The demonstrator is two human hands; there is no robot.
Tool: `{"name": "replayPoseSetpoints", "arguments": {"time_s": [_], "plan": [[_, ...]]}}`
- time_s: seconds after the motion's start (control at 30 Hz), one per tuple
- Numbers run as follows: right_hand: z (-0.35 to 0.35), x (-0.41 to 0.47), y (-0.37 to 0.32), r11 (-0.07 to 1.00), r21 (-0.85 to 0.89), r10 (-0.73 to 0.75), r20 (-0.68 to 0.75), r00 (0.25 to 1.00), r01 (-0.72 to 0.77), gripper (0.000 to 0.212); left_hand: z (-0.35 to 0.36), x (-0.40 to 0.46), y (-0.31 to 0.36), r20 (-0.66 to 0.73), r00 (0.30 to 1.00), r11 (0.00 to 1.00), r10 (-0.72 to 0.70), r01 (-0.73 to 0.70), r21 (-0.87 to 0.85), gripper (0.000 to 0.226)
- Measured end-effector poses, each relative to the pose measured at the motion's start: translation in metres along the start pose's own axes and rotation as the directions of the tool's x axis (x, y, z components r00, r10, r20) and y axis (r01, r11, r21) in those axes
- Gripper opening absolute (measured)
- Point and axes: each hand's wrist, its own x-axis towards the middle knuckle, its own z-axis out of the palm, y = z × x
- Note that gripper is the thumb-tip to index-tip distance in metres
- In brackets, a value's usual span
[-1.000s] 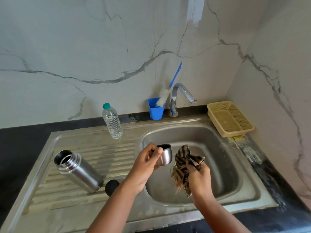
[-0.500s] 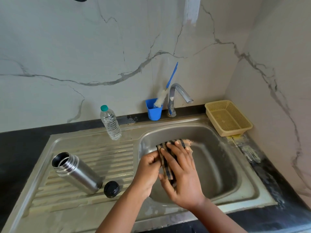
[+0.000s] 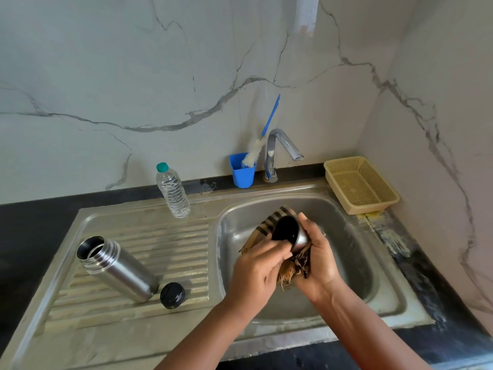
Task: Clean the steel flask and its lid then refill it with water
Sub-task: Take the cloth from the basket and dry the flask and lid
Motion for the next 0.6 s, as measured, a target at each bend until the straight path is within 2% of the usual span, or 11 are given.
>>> {"name": "replayPoseSetpoints", "arguments": {"time_s": [0.1, 0.17, 0.27, 0.4, 0.5, 0.6], "plan": [[-0.012, 0.005, 0.003, 0.997, 0.032, 0.077, -0.056, 0.995, -0.075, 0.043, 0.009, -0.007, -0.011, 0.050, 0.973, 0.907, 0.226, -0.229, 0.354, 0.022], [-0.020, 0.007, 0.005, 0.994, 0.017, 0.107, -0.110, 0.988, -0.105, 0.051, 0.015, -0.014, -0.018, 0.145, 0.941, 0.806, 0.306, -0.337, 0.487, 0.022], [-0.028, 0.008, 0.007, 0.991, -0.029, 0.123, -0.210, 0.970, -0.132, 0.051, 0.021, -0.023, -0.023, 0.297, 0.886, 0.691, 0.356, -0.464, 0.554, 0.021], [-0.042, 0.009, 0.005, 0.987, -0.111, 0.080, -0.303, 0.950, -0.119, 0.036, 0.032, -0.029, -0.021, 0.441, 0.829, 0.561, 0.344, -0.558, 0.612, 0.027], [-0.052, 0.010, -0.002, 0.980, -0.168, 0.050, -0.320, 0.946, -0.108, 0.029, 0.042, -0.030, -0.019, 0.468, 0.837, 0.582, 0.283, -0.537, 0.610, 0.032], [-0.060, 0.014, -0.012, 0.972, -0.223, -0.004, -0.315, 0.949, -0.070, 0.021, 0.053, -0.023, -0.022, 0.379, 0.913, 0.754, 0.148, -0.353, 0.554, 0.034]]}}
